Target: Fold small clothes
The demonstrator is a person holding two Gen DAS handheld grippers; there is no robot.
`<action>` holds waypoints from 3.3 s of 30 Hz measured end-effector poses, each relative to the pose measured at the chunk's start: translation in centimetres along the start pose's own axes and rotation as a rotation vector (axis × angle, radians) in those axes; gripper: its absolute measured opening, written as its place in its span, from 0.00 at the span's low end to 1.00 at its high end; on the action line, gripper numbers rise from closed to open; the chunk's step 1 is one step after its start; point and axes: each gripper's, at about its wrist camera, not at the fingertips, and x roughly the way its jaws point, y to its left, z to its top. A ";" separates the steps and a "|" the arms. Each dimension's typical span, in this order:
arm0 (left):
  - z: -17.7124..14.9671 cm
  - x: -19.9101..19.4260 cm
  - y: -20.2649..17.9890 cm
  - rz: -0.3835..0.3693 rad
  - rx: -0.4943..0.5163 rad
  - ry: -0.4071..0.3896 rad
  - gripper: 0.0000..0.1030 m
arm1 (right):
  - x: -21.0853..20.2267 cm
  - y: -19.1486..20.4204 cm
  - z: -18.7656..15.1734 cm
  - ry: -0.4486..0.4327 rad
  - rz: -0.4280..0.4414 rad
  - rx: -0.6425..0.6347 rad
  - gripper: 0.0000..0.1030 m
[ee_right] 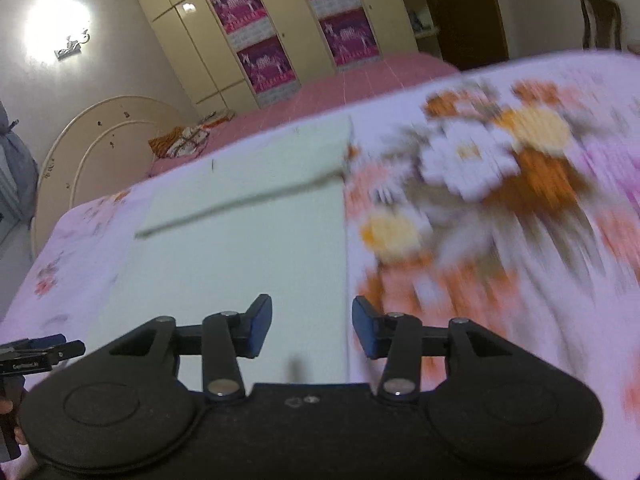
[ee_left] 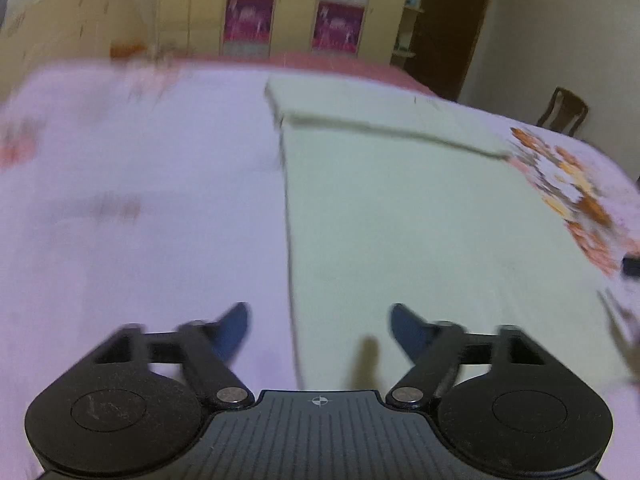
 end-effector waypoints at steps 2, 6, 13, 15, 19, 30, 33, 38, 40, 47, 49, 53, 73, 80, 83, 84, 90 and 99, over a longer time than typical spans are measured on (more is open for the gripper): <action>-2.0 -1.2 1.5 -0.076 -0.079 0.036 0.63 | -1.5 -0.8 -2.2 0.028 0.008 0.042 0.41; -4.2 -2.4 3.0 -0.199 -0.195 0.051 0.63 | -3.1 -2.4 -6.4 0.086 0.045 0.163 0.36; -5.1 0.5 3.6 -0.383 -0.383 0.061 0.63 | -2.4 -3.2 -8.5 0.116 0.180 0.343 0.36; -5.3 1.2 4.0 -0.416 -0.428 0.050 0.63 | -1.5 -3.3 -8.3 0.122 0.206 0.382 0.35; -5.5 1.8 3.5 -0.434 -0.421 0.043 0.60 | -0.8 -3.1 -8.3 0.118 0.222 0.398 0.33; -5.7 -0.2 3.2 -0.433 -0.406 -0.035 0.04 | -1.0 -1.7 -8.3 0.138 0.209 0.307 0.08; -5.7 -1.0 3.6 -0.381 -0.382 -0.069 0.04 | -3.2 -0.6 -7.3 0.059 0.247 0.244 0.08; -6.9 1.1 4.2 -0.329 -0.436 0.002 0.04 | -0.8 -2.1 -8.6 0.151 0.172 0.268 0.07; -7.0 0.8 4.0 -0.344 -0.452 -0.021 0.04 | -1.3 -2.1 -8.8 0.117 0.203 0.314 0.07; -4.0 -0.4 3.6 -0.393 -0.510 -0.055 0.04 | -3.0 -0.5 -6.0 0.001 0.213 0.278 0.07; -2.3 -1.0 4.1 -0.420 -0.504 -0.090 0.04 | -3.1 0.1 -3.8 -0.028 0.216 0.249 0.07; 3.3 -0.7 3.7 -0.441 -0.478 -0.157 0.04 | -2.4 1.3 1.1 -0.078 0.236 0.202 0.07; 23.7 19.9 4.3 -0.333 -0.526 -0.131 0.04 | 18.6 -2.7 19.4 -0.043 0.272 0.305 0.07; 24.9 24.3 5.5 -0.304 -0.565 -0.100 0.60 | 25.6 -5.5 20.5 0.030 0.250 0.389 0.16; 24.9 22.7 5.8 -0.280 -0.524 -0.241 0.94 | 25.8 -6.3 20.4 -0.012 0.269 0.397 0.25; 25.0 22.6 6.0 -0.299 -0.499 -0.235 0.90 | 25.2 -6.4 20.4 -0.043 0.275 0.395 0.33; 26.9 23.8 3.3 -0.217 -0.136 -0.136 0.55 | 23.6 -6.3 21.2 -0.121 0.244 0.257 0.38; 26.9 22.9 4.2 -0.167 0.002 -0.178 0.56 | 24.5 -2.7 21.4 -0.037 0.151 -0.055 0.37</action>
